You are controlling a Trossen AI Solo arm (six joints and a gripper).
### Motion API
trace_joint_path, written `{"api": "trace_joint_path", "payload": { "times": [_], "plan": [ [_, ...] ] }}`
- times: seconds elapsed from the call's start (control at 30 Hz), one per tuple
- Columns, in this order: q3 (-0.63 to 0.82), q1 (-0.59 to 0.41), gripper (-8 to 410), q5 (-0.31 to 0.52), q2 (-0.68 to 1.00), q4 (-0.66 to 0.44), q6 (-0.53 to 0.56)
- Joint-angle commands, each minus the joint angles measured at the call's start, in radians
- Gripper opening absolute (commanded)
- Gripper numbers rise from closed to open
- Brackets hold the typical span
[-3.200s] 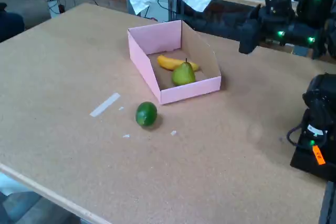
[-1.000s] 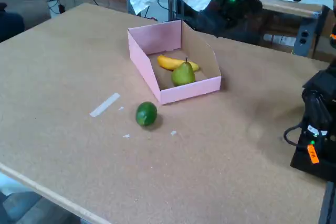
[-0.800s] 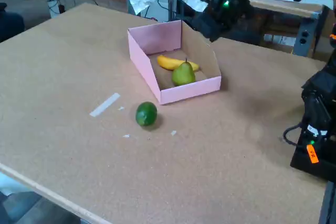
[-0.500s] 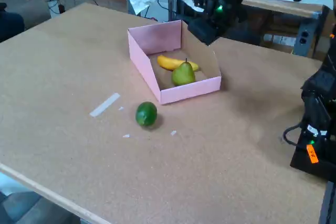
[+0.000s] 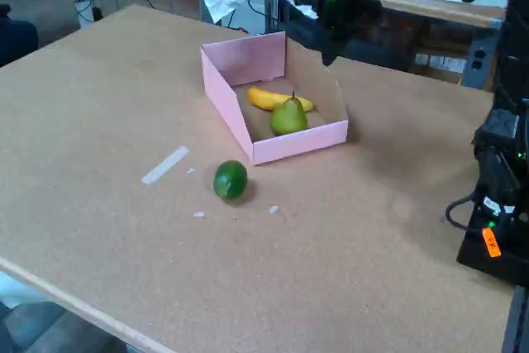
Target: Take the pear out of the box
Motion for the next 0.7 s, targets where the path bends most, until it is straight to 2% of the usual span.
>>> {"api": "trace_joint_path", "payload": {
  "times": [0.0, 0.33, 0.67],
  "plan": [
    [0.019, 0.000, 0, 0.005, 0.045, -0.016, 0.004],
    [0.019, -0.002, 0, 0.021, 0.088, 0.042, -0.014],
    [0.019, -0.025, 0, 0.022, 0.148, 0.053, -0.031]
  ]
}}
